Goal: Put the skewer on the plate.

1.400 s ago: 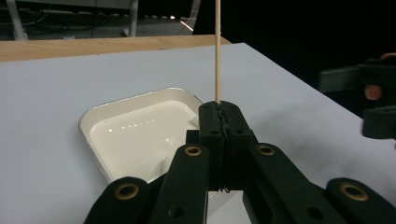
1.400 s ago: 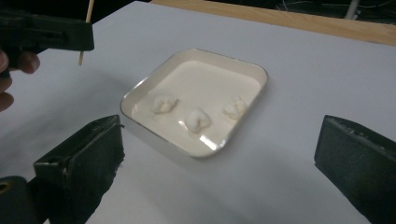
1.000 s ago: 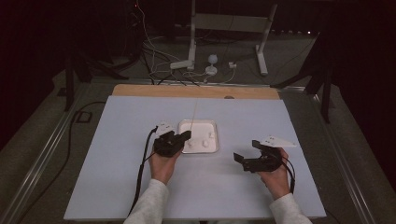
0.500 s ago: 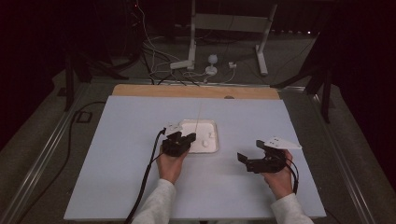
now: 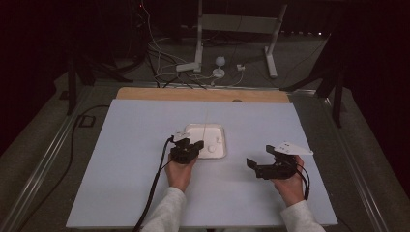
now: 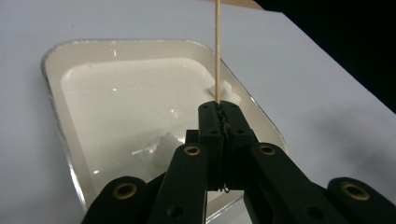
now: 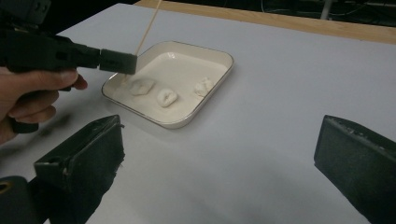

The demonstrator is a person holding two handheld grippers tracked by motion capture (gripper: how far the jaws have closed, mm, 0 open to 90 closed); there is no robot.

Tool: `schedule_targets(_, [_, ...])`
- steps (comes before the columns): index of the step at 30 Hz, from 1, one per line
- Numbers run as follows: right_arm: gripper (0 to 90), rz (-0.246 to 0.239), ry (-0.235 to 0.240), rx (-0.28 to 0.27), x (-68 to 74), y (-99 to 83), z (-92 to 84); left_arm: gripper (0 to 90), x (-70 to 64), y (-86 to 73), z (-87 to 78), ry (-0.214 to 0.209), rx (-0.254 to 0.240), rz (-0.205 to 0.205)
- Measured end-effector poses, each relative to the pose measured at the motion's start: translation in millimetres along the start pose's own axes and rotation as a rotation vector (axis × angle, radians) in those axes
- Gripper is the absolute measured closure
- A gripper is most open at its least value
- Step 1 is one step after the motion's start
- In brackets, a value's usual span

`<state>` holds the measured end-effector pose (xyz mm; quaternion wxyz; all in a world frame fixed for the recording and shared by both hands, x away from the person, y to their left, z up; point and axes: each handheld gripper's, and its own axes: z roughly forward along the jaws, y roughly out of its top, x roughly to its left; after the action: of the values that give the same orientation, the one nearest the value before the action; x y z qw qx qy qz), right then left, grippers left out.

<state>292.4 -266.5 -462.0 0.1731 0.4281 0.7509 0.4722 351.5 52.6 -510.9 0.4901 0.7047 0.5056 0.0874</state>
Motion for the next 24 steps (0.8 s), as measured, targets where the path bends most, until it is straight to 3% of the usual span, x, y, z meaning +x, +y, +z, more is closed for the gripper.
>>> schedule_targets(8, [1.5, -0.002, 0.001, 0.003, 0.4, -0.2, 0.1, 88.5, -2.9, -4.9, 3.3, 0.018, -0.001, -0.052])
schedule_targets(16, [1.5, -0.006, 0.002, 0.002, 1.6, 0.2, -0.2, 87.1, -2.6, -10.7, 5.1, 0.043, 0.014, -0.076])
schedule_targets(20, [1.5, -0.008, 0.004, 0.003, 1.7, 0.1, 0.1, 69.1, -4.6, -11.3, 5.7, 0.023, 0.005, -0.067])
schedule_targets(24, [1.5, -0.007, 0.003, 0.002, 1.9, 0.2, -0.3, 58.9, -3.8, -9.6, 4.3, 0.029, -0.004, -0.071])
